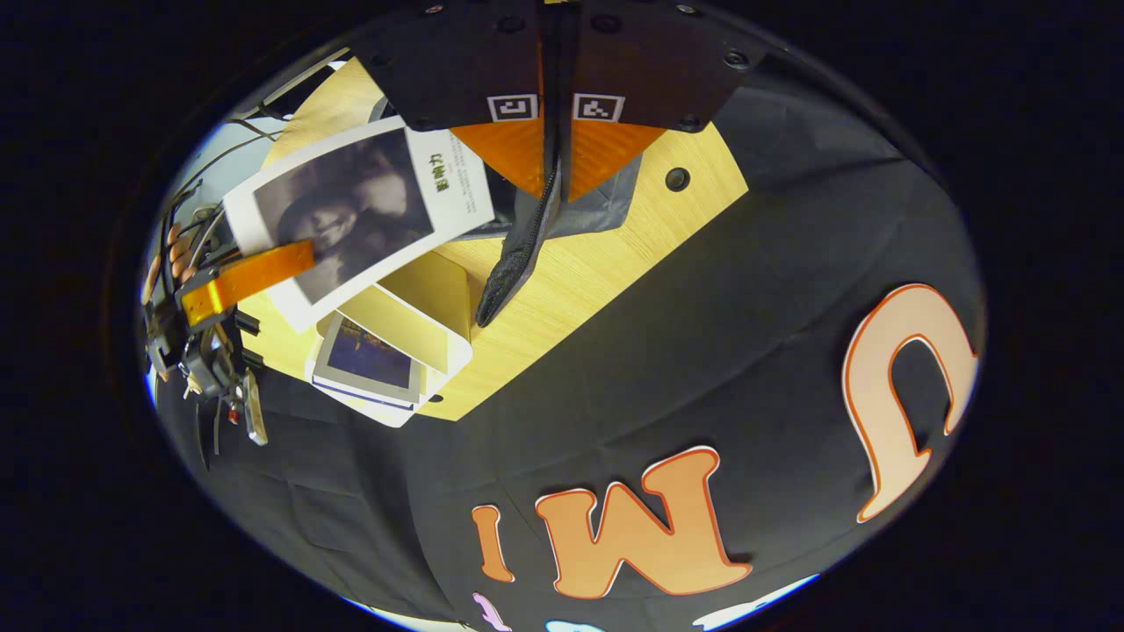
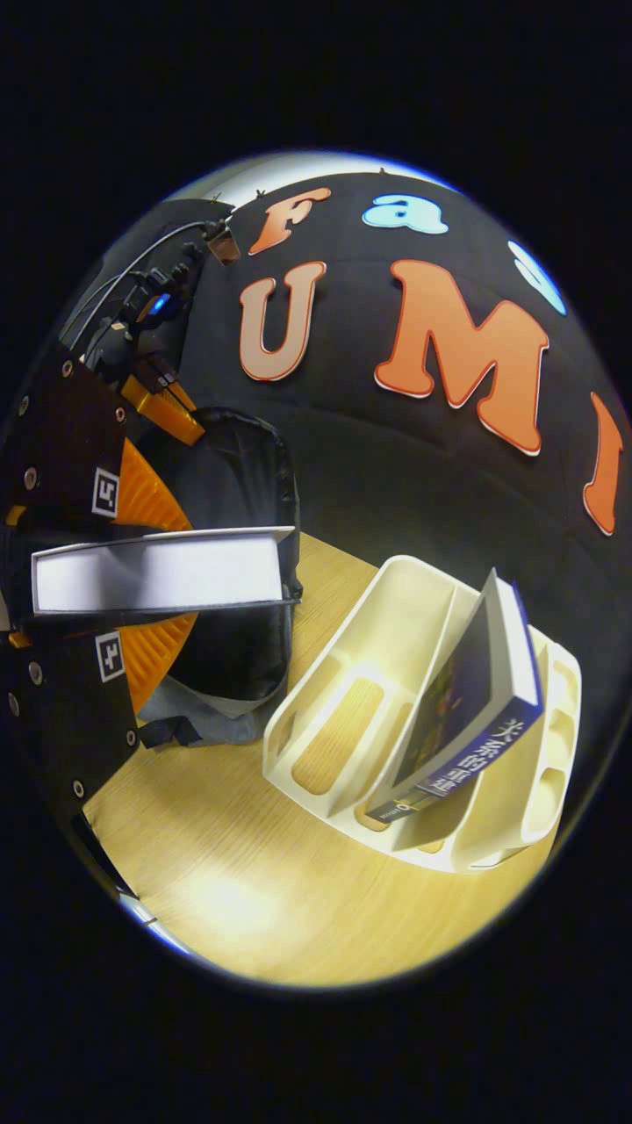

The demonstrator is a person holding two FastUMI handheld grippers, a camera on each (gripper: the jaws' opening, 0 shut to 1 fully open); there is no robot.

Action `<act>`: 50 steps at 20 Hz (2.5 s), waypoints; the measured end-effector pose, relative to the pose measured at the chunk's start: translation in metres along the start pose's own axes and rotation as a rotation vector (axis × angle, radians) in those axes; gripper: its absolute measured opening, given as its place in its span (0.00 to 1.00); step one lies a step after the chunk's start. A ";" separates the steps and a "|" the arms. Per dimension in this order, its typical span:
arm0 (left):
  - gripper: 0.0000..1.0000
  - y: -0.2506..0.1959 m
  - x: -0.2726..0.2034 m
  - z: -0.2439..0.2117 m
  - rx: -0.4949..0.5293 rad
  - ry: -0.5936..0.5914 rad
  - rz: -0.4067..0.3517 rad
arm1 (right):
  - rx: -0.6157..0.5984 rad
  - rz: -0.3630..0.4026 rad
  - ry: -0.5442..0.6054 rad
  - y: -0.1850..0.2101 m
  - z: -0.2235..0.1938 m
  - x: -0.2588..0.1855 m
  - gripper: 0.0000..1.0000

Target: Open the schoolbag, grab two books from the bookshelf and put them into the schoolbag.

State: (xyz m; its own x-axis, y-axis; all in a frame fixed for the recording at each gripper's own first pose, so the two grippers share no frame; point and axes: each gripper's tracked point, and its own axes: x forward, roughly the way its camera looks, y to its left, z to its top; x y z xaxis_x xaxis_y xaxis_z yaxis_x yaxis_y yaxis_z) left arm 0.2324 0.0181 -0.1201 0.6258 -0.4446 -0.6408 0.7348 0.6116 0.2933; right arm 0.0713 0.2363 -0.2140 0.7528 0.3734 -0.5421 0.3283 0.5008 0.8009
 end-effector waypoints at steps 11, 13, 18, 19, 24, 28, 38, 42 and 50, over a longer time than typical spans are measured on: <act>0.01 -0.019 -0.014 0.020 0.019 -0.064 -0.013 | 0.060 -0.002 -0.044 0.005 -0.020 0.107 0.33; 0.01 -0.028 -0.016 0.023 0.028 -0.067 -0.026 | 0.065 0.000 -0.050 0.008 -0.028 0.118 0.33; 0.00 -0.030 -0.012 0.018 0.028 -0.054 -0.031 | 0.092 -0.057 -0.111 0.007 -0.027 0.145 0.36; 0.01 -0.027 -0.010 0.014 0.012 -0.047 -0.030 | 0.075 -0.083 -0.105 0.004 -0.029 0.143 0.36; 0.01 -0.022 -0.004 -0.004 -0.018 -0.020 -0.034 | 0.013 -0.222 -0.041 -0.023 -0.044 0.131 0.72; 0.01 -0.025 -0.005 -0.012 -0.011 -0.023 -0.038 | 0.008 -0.252 -0.057 -0.030 -0.029 0.113 0.98; 0.01 -0.032 -0.007 -0.026 -0.041 -0.029 -0.062 | -0.057 -0.227 -0.060 -0.022 0.000 0.037 0.98; 0.01 -0.033 -0.006 -0.029 -0.052 -0.026 -0.066 | -0.129 -0.279 -0.038 -0.049 0.003 -0.004 0.98; 0.01 -0.037 0.001 -0.033 -0.062 -0.016 -0.077 | -0.403 -0.446 -0.045 -0.079 0.063 -0.106 0.98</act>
State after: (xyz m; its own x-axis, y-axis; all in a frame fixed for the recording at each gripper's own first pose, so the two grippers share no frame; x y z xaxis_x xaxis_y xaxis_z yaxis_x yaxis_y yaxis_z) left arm 0.1971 0.0165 -0.1550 0.5723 -0.5023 -0.6482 0.7638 0.6142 0.1984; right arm 0.0015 0.1077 -0.2036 0.6187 0.0302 -0.7851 0.3828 0.8611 0.3347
